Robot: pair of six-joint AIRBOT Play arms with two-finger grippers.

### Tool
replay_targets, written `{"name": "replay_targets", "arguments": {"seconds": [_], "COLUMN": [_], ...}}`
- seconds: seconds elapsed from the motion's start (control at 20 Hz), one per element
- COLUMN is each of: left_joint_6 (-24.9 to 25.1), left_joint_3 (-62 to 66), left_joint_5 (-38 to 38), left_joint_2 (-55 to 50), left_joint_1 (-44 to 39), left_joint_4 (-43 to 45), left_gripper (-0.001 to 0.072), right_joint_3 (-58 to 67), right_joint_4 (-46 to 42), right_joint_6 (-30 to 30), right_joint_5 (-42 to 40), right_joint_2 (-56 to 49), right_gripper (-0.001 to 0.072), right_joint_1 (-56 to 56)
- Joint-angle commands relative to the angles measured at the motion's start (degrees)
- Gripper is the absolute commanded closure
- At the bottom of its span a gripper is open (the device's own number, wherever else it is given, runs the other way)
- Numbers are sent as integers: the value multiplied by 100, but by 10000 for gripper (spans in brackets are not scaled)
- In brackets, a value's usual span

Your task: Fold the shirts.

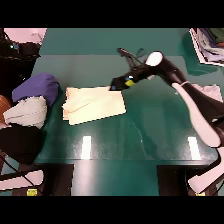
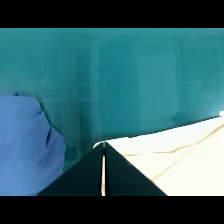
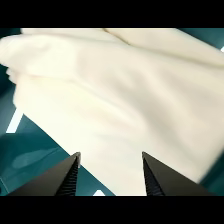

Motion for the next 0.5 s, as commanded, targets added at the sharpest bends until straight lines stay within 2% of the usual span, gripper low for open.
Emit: {"name": "replay_targets", "arguments": {"seconds": [0.0, 0.2, 0.4, 0.45], "left_joint_6": [37, 42, 42, 42], "left_joint_3": [-2, -2, -2, -2], "left_joint_5": [-59, 2, -2, -2], "left_joint_2": [4, 4, 0, -9], "left_joint_1": [11, 11, -13, -13], "left_joint_4": [-70, -398, -557, -612], "left_gripper": [682, 682, 682, 683], "right_joint_3": [-1187, -1521, -1005, -826], "right_joint_4": [-4, 852, 1250, 1296], "right_joint_6": [341, 352, 350, 350], "right_joint_5": [-136, -267, -306, -304], "right_joint_2": [280, -138, -798, -940], "right_gripper": [99, 88, 93, 128], "right_joint_1": [-745, -879, -446, -321]}}
